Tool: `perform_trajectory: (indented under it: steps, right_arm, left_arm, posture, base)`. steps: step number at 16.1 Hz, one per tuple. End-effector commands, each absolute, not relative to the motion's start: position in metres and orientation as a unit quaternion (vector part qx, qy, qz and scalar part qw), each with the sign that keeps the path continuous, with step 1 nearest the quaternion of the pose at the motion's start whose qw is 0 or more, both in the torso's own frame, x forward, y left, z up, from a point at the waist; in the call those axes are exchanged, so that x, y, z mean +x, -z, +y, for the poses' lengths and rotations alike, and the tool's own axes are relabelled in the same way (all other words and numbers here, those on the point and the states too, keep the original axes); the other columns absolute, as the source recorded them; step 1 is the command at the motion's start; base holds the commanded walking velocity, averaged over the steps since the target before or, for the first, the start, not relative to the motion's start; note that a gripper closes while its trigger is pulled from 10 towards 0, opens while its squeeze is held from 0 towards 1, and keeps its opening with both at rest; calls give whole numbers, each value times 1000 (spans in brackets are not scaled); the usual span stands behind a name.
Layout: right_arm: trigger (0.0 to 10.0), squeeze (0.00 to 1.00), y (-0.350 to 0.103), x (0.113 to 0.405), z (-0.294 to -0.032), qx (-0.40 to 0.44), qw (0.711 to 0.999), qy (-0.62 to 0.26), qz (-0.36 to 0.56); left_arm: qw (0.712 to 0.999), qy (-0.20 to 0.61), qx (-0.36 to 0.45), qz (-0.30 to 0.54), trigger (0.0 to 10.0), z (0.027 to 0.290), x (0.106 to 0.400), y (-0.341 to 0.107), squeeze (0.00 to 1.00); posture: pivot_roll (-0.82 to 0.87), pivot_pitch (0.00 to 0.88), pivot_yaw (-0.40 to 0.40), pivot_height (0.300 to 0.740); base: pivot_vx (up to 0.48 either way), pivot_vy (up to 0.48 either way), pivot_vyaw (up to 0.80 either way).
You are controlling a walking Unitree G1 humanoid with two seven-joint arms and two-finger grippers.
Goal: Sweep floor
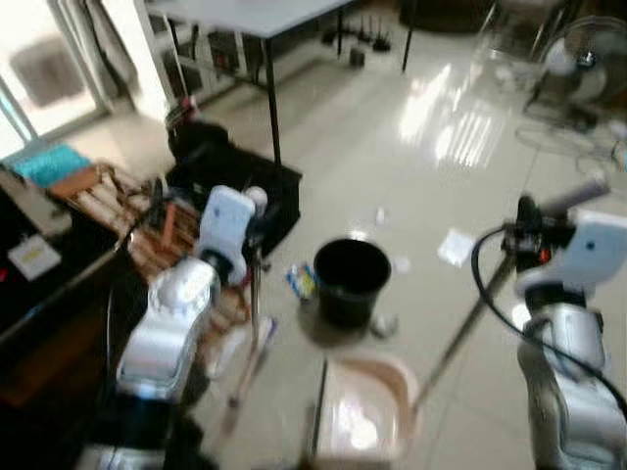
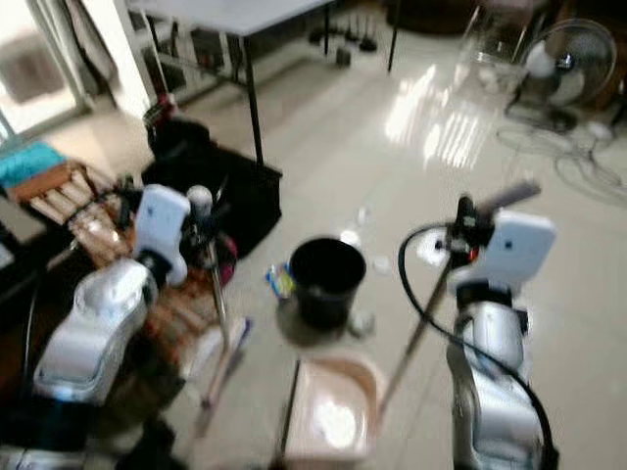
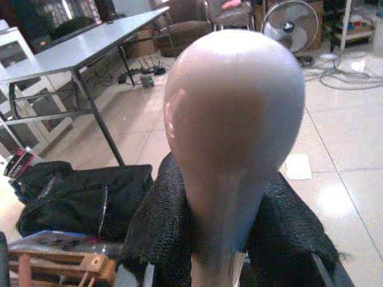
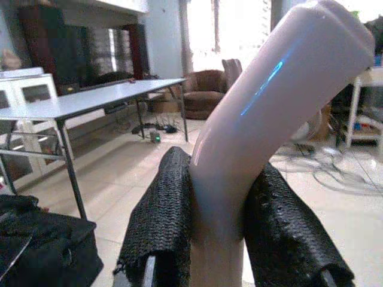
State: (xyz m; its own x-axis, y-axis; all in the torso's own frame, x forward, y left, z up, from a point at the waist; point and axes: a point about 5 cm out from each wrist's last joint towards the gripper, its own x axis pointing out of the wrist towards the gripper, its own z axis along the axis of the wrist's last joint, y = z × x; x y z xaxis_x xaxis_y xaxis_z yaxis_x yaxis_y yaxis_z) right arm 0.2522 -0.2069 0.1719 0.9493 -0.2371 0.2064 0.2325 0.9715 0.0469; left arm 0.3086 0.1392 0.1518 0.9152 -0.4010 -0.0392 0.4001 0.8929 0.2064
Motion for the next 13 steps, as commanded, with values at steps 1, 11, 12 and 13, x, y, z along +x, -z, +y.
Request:
perform_trajectory:
  steps: [1,11,12,13]
  right_arm:
    - [10000,0,-177,251,-207,10,985,122,-119]
    - [10000,0,-176,252,-209,9,985,125,-117]
    - [10000,0,-176,252,-209,9,985,125,-117]
    - [10000,0,-175,252,-209,10,985,125,-115]
  left_arm:
    - [972,203,115,-20,10000,141,311,-160,0]
    - [976,181,115,-38,10000,140,314,-165,0]
    - [976,180,120,-41,10000,140,315,-166,0]
    - [975,178,123,-50,10000,139,316,-167,0]
  posture:
    - [-60,28,66,740]
    - [-60,34,67,740]
    - [-61,33,67,740]
    - [-63,32,68,740]
  base:
    - [0,345,0]
    - [0,-136,0]
    - [0,0,0]
    - [0,0,0]
